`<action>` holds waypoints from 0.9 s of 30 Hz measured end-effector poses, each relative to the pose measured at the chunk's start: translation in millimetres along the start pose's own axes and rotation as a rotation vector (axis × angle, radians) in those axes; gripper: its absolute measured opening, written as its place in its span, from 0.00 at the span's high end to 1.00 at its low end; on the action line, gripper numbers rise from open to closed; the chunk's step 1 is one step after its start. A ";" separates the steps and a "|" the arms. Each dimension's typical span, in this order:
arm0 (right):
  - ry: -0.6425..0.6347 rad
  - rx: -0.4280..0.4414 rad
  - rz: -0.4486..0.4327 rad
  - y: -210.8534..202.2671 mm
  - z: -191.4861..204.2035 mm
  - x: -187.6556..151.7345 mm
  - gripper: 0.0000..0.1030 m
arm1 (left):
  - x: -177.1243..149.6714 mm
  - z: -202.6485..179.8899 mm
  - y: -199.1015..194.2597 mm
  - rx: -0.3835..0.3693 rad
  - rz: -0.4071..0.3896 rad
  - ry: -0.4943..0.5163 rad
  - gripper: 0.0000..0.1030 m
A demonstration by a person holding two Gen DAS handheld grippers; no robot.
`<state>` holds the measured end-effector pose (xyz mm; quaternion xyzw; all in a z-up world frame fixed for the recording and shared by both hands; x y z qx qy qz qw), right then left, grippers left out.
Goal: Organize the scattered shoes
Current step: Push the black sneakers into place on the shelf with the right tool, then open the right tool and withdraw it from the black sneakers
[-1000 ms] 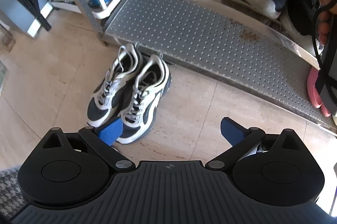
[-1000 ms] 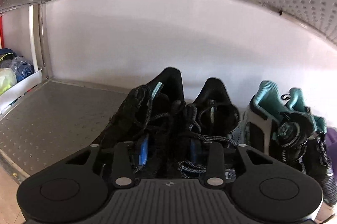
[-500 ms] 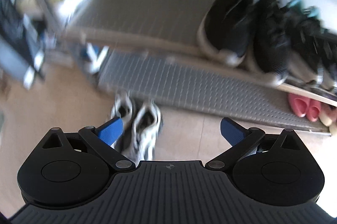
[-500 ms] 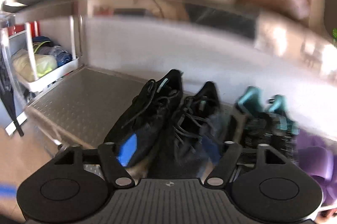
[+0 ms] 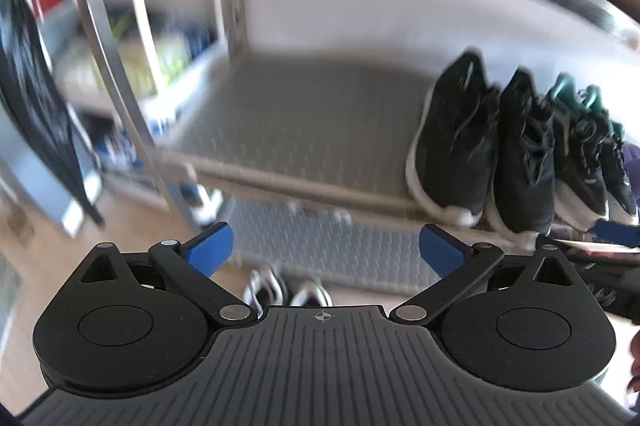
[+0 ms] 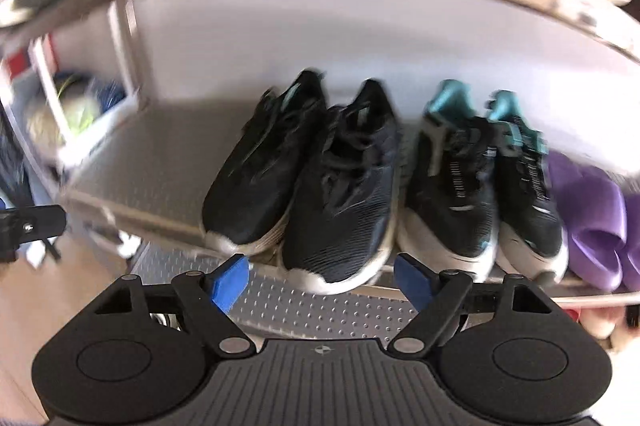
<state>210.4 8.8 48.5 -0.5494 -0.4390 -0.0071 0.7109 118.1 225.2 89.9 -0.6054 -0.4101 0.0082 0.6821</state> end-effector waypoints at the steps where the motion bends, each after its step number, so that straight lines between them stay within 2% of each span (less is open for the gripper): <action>1: 0.010 0.007 0.027 8.5 1.6 1.5 0.46 | 1.1 -1.5 1.5 -0.014 0.001 -0.005 0.01; 3: 0.053 0.008 0.074 22.5 0.7 5.3 0.53 | 1.8 -8.5 6.3 -0.027 0.015 0.014 0.01; 6: 0.144 0.007 0.138 42.7 -7.7 10.7 0.54 | -3.7 -21.2 15.2 -0.010 0.031 0.084 0.01; 11: 0.170 -0.029 0.124 47.6 -8.5 14.1 0.56 | -8.3 -36.1 21.3 0.009 0.050 0.120 0.01; 17: 0.093 -0.093 0.069 53.6 3.5 16.4 0.57 | -9.1 -31.4 17.4 0.018 0.037 0.105 0.01; 20: 0.062 -0.130 0.066 54.9 9.2 19.3 0.55 | -8.1 -23.4 13.4 0.032 0.028 0.097 0.01; 21: 0.092 -0.126 0.077 48.1 11.6 21.6 0.51 | -7.4 -20.2 11.9 0.034 0.024 0.095 0.01; 22: 0.119 -0.095 0.075 43.6 12.3 21.9 0.47 | -6.5 -16.3 10.0 0.038 0.019 0.092 0.01; 24: 0.218 0.056 0.045 28.0 14.8 19.7 0.47 | -4.7 -8.6 8.3 0.051 0.014 0.082 0.01; 27: 0.261 0.188 0.080 37.5 25.1 13.3 0.48 | -2.9 5.4 7.9 0.084 0.014 0.059 0.01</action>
Point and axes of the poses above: each gripper's, at about its wrist camera, not at the fingertips, and y roughly the way its jaws point, z to its left, x to its top, the point moved 1 cm from there along y, roughly the way its jaws point, and after that the axes turned 5 degrees about z, right-handed, at the moved point
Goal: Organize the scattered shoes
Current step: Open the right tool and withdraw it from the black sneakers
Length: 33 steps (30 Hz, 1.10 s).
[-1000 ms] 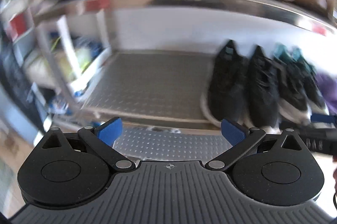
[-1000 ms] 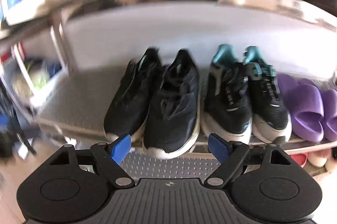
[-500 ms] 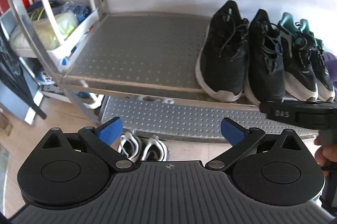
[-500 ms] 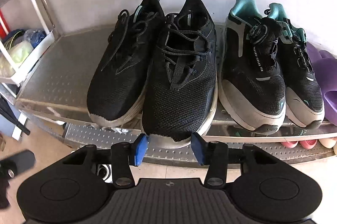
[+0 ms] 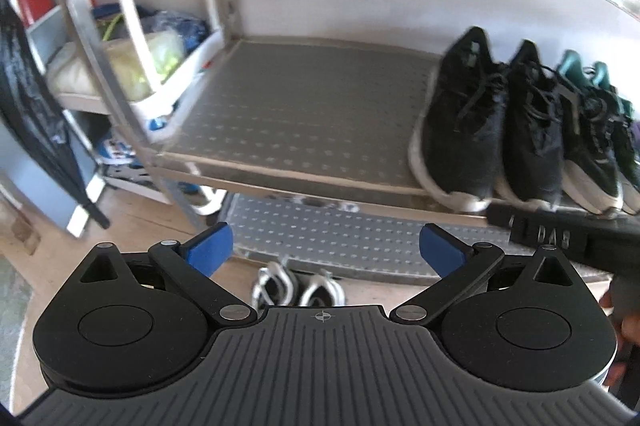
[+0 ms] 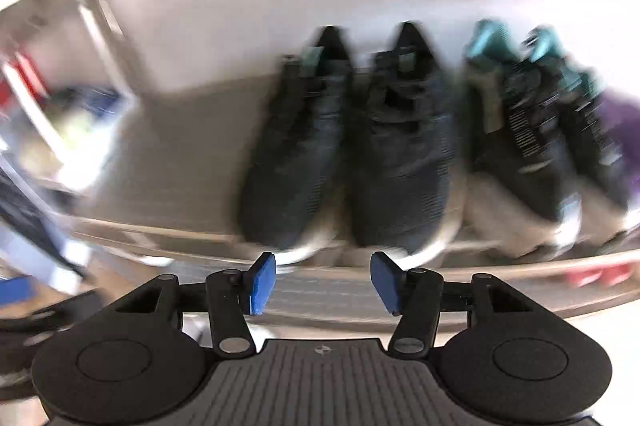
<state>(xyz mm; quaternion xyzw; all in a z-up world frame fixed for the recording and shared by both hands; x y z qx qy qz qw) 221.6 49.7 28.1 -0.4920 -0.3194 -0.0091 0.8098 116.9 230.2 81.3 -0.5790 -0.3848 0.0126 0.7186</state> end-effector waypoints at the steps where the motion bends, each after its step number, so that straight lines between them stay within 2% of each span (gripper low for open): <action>1: 0.012 0.017 0.015 5.1 0.9 -0.6 0.52 | 0.2 3.3 1.3 0.008 0.004 -0.007 0.01; 4: 0.056 0.072 0.052 25.4 2.4 0.0 0.55 | 0.2 14.9 8.5 0.030 0.032 -0.033 0.01; 8: 0.052 0.026 0.016 36.6 3.0 9.0 0.56 | 1.7 17.8 9.8 0.029 0.038 -0.043 0.01; 11: 0.065 -0.009 -0.012 34.6 -0.4 14.3 0.60 | 2.6 14.0 6.2 0.020 0.021 -0.020 0.01; 15: 0.028 -0.043 -0.014 32.3 4.3 10.2 0.60 | 1.9 6.4 4.6 0.009 0.009 0.020 0.01; 19: 0.038 -0.062 0.027 20.7 1.3 4.8 0.48 | -0.7 -1.3 2.9 -0.006 0.011 0.045 0.01; 21: 0.069 -0.049 0.060 8.6 -5.8 -0.6 0.46 | -3.0 -6.3 1.4 -0.017 0.014 0.061 0.01; 25: 0.074 -0.101 0.069 -5.7 -19.3 -8.1 0.45 | -9.5 -19.4 -2.9 -0.064 0.030 0.096 0.01; 27: 0.077 -0.122 0.056 -12.7 -27.8 -10.7 0.47 | -13.5 -27.4 -3.2 -0.091 0.047 0.121 0.01; 30: 0.044 -0.164 0.031 -19.4 -40.2 -11.1 0.64 | -18.3 -37.3 0.3 -0.117 0.076 0.147 0.01; 32: 0.007 -0.223 0.038 -16.3 -45.9 -10.0 0.64 | -20.3 -42.1 4.0 -0.122 0.097 0.153 0.01; 33: 0.008 -0.226 0.046 -12.9 -47.7 -9.6 0.64 | -21.1 -44.1 6.3 -0.123 0.108 0.152 0.01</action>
Point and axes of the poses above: each gripper's, at about its wrist camera, not at the fingertips, and y roughly the way its jaws point, z to its left, x to its top, the point moved 1 cm from there along y, roughly the way its jaws point, and after that the axes turned 5 degrees about z, right-handed, at the moved point
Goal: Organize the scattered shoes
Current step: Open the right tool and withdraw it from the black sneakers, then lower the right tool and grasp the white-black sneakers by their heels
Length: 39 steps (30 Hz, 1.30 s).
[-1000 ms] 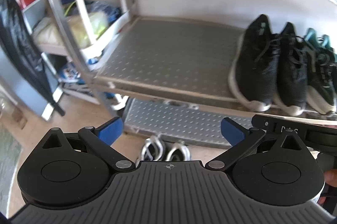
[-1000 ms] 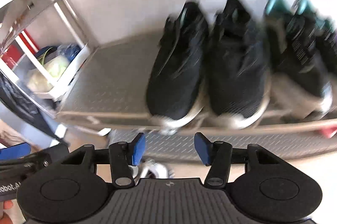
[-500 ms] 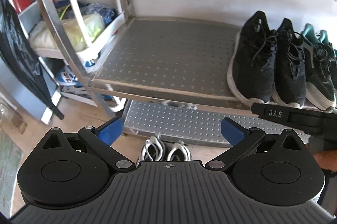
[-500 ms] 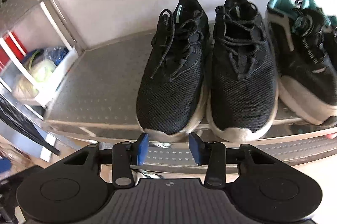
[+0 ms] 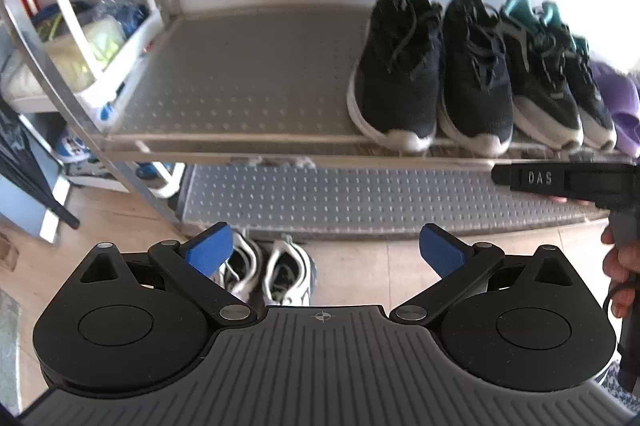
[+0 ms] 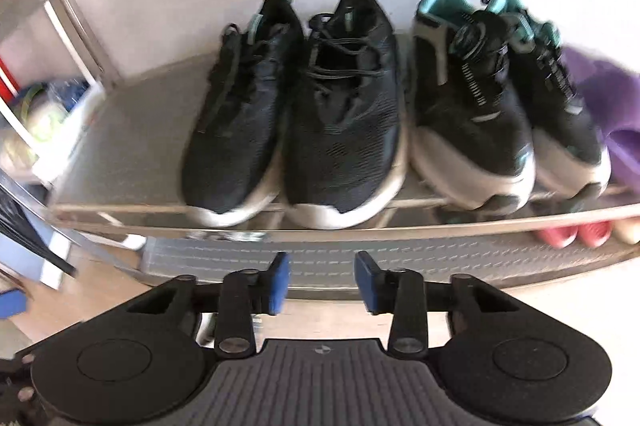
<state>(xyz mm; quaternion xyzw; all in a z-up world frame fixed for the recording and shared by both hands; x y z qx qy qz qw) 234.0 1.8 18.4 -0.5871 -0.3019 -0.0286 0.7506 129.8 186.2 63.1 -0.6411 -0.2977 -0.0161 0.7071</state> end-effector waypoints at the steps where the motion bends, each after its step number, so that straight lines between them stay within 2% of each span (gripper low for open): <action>1: 0.004 0.009 0.003 2.1 -0.2 0.6 0.64 | 0.1 -1.1 1.7 -0.002 0.007 -0.003 0.01; 4: 0.010 0.052 0.016 10.7 0.7 4.3 0.64 | 0.6 -2.5 6.6 -0.001 0.023 -0.021 0.01; 10: -0.074 -0.103 -0.009 32.9 4.9 15.6 0.67 | 0.4 -4.7 14.2 0.005 0.047 -0.026 0.01; 12: -0.047 -0.103 -0.004 35.8 0.4 16.6 0.67 | 0.5 -3.2 16.3 0.007 0.052 -0.028 0.01; 17: -0.067 -0.184 -0.016 34.3 -0.2 14.7 0.67 | 1.1 6.1 14.1 0.003 0.047 -0.056 0.01; 18: -0.059 -0.180 -0.013 32.7 -0.3 14.7 0.64 | 1.5 8.5 13.2 0.004 0.044 -0.062 0.01; 19: -0.022 -0.141 0.007 25.7 -0.3 14.0 0.61 | 2.2 11.0 12.2 0.008 0.040 -0.069 0.01; 21: 0.035 0.009 0.041 12.0 4.8 7.8 0.61 | 3.5 17.6 11.7 0.023 0.035 -0.087 0.01; 24: 0.051 0.092 0.006 3.8 12.1 3.9 0.65 | 3.9 24.6 12.2 0.029 0.042 -0.120 0.01; 28: 0.086 0.005 -0.063 12.2 2.8 15.7 0.68 | 3.7 26.0 13.1 0.024 0.049 -0.127 0.01; 31: 0.126 0.045 -0.048 16.8 -0.4 21.1 0.68 | 3.8 23.5 14.4 0.024 0.054 -0.117 0.01; 35: 0.050 -0.007 -0.067 12.4 14.6 18.4 0.67 | 3.8 22.4 14.5 0.015 0.056 -0.118 0.01; 37: 0.049 0.066 -0.044 9.4 19.4 15.3 0.67 | 3.9 23.3 13.2 0.018 0.048 -0.121 0.01; 39: 0.080 0.195 0.000 18.1 24.3 10.1 0.67 | 3.7 24.9 13.3 0.032 0.046 -0.125 0.01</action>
Point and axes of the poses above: each gripper's, at about its wrist camera, not at the fingertips, and y roughly the way its jaws point, z to its left, x to its top, the point moved 1 cm from there along y, roughly the way its jaws point, and after that the axes turned 5 degrees about z, right-handed, at the moved point
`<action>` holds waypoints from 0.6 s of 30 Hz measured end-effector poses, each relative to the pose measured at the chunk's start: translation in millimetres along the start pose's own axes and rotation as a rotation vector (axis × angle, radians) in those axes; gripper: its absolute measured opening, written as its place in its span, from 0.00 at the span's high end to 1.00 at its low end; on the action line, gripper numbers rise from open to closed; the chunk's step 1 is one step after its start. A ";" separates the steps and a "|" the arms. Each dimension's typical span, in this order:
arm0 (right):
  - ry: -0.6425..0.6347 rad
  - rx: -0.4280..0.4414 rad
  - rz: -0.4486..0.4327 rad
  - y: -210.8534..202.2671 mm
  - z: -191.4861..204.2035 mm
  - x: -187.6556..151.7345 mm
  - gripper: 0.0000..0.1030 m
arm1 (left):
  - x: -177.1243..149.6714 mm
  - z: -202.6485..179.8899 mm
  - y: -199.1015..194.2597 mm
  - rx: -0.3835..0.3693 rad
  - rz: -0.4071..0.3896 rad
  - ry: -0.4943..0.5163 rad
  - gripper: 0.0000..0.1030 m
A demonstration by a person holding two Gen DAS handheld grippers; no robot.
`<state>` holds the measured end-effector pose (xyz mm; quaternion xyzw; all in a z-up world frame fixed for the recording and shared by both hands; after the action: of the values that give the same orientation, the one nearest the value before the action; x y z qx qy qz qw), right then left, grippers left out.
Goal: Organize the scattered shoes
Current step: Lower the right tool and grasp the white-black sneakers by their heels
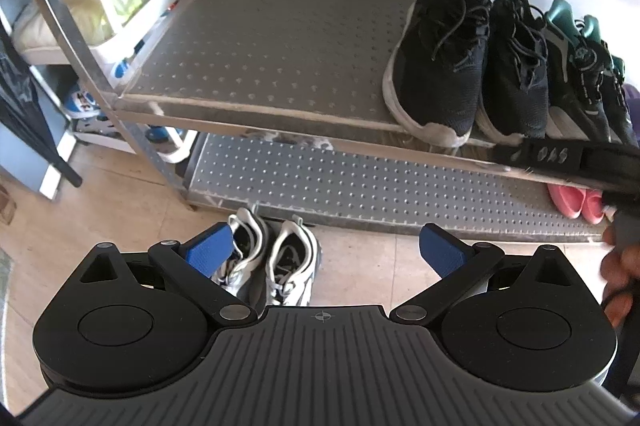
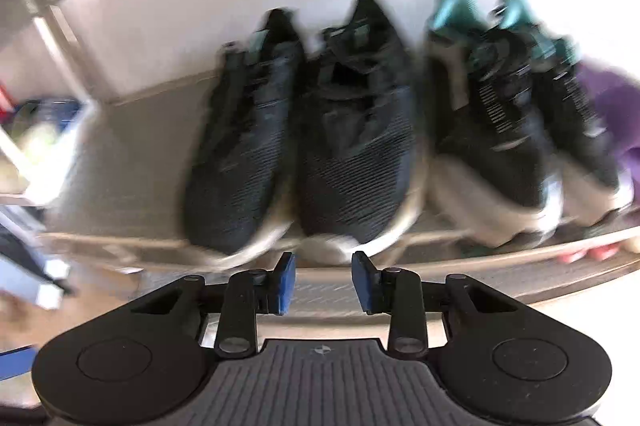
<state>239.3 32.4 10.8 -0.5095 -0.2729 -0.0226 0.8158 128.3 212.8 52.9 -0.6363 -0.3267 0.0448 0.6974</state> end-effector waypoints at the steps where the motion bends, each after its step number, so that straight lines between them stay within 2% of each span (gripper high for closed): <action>1: 0.025 0.039 0.022 6.5 -0.3 -1.8 0.67 | -0.2 0.7 0.4 0.005 0.001 -0.002 0.01; 5: 0.130 0.190 0.066 25.3 -0.6 -3.8 0.67 | -0.3 5.5 4.0 0.028 0.009 -0.017 0.01; 6: 0.162 0.203 0.062 26.5 -1.9 -3.1 0.67 | 0.0 6.4 4.5 0.031 0.010 -0.021 0.01; 7: 0.195 0.211 0.053 27.1 -3.5 -2.3 0.73 | 0.0 8.1 5.0 0.033 0.010 -0.026 0.01; 8: 0.245 0.172 0.013 22.8 -7.5 -1.0 0.71 | 0.0 9.6 5.2 0.033 0.010 -0.030 0.01; 10: 0.265 0.137 -0.003 16.5 -5.7 -3.2 0.72 | 0.1 11.1 5.1 0.032 0.009 -0.033 0.01; 12: 0.179 0.034 -0.050 6.7 6.4 -5.3 0.72 | -0.2 12.5 4.9 0.030 0.010 -0.031 0.01; 14: 0.117 -0.016 -0.085 -1.0 13.0 -5.7 0.70 | -0.5 15.3 4.2 0.031 0.008 -0.029 0.01; 15: 0.107 -0.010 -0.077 -1.2 12.2 -4.3 0.66 | -0.3 17.6 3.6 0.031 0.007 -0.027 0.01; 18: 0.049 0.048 0.051 3.5 18.1 -10.0 0.63 | 2.1 31.2 1.9 0.050 -0.006 -0.024 0.01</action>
<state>224.2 47.0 9.2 -0.4959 -0.2403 -0.0075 0.8344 114.7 240.9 51.3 -0.6169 -0.3359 0.0586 0.7093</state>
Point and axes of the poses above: each gripper's, at about its wrist camera, not at the fingertips, and y roughly the way its jaws point, z to its left, x to its top, the point moved 1 cm from there along y, roughly the way its jaws point, and after that the axes turned 5 degrees about z, right-handed, at the moved point
